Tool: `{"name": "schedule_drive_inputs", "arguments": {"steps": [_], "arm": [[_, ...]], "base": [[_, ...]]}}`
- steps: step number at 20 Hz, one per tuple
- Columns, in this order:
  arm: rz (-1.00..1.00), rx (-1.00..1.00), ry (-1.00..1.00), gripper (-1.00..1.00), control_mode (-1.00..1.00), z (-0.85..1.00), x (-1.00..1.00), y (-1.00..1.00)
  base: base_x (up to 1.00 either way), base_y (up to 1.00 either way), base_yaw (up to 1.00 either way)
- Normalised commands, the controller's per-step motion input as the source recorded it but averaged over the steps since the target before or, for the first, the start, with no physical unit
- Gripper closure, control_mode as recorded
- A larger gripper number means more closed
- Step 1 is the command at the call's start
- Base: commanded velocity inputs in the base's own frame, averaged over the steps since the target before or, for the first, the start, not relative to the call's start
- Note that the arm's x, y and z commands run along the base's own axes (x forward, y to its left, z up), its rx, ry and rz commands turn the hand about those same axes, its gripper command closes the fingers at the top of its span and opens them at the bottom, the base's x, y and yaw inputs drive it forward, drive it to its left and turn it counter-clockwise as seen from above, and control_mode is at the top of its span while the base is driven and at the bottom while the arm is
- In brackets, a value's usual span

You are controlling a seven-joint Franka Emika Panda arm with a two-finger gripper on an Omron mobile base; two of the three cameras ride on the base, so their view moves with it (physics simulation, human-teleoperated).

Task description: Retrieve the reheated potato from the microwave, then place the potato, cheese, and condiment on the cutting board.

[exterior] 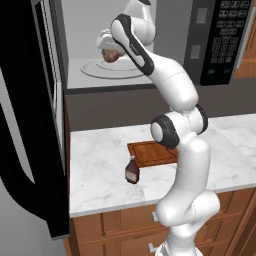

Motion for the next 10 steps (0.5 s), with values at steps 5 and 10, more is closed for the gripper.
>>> {"name": "schedule_drive_inputs", "arguments": {"steps": [5, 10], "arm": [[0.05, 0.00, 0.00, -1.00, -1.00, -0.16, 0.00, 0.04], [0.06, 0.00, 0.00, -1.00, -1.00, -0.18, 0.00, 0.06]], "base": [[0.00, 0.00, 0.00], [0.00, 0.00, 0.00]]}}
